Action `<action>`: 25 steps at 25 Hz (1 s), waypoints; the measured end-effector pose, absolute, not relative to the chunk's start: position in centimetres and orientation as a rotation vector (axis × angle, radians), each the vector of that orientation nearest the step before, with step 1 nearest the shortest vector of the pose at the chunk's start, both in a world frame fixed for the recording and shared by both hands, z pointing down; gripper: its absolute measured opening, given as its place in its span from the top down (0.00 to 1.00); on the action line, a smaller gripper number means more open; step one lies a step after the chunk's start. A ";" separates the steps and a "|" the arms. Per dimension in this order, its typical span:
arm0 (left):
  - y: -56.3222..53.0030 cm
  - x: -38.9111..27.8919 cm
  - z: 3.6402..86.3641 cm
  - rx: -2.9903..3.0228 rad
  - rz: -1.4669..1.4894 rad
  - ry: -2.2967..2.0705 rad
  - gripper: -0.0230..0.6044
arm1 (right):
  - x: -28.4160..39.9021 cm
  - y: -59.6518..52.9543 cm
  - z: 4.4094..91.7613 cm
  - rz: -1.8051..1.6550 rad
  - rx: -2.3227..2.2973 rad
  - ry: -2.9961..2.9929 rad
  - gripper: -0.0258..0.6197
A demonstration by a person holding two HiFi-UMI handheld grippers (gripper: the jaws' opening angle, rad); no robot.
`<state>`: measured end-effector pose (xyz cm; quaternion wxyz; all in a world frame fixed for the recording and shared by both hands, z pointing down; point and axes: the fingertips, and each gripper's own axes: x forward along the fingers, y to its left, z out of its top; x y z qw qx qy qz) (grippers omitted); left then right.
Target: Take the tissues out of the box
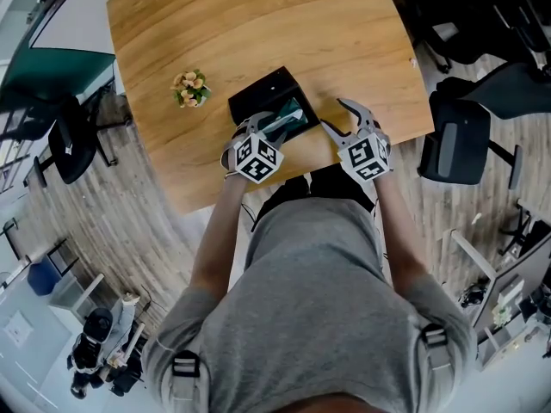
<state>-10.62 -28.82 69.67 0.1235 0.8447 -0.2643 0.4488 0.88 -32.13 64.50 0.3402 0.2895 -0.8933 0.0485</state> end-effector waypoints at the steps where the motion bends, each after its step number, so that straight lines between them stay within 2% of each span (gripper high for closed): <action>1: -28.9 -10.6 69.8 2.459 1.316 -0.768 0.63 | 1.0 -32.2 64.6 0.127 0.755 -2.321 0.54; 3: -29.1 -10.6 70.1 2.446 1.326 -0.768 0.65 | 1.2 -32.3 64.8 0.131 0.760 -2.312 0.54; 12: -28.9 -10.4 70.6 2.434 1.373 -0.755 0.87 | 2.4 -32.4 65.1 0.136 0.780 -2.297 0.55; 17: -29.1 -10.4 71.0 2.417 1.407 -0.761 0.91 | 2.6 -32.2 65.5 0.136 0.780 -2.295 0.55; 25: -28.9 -10.4 71.2 2.422 1.422 -0.756 0.93 | 3.2 -31.6 65.6 0.139 0.793 -2.288 0.55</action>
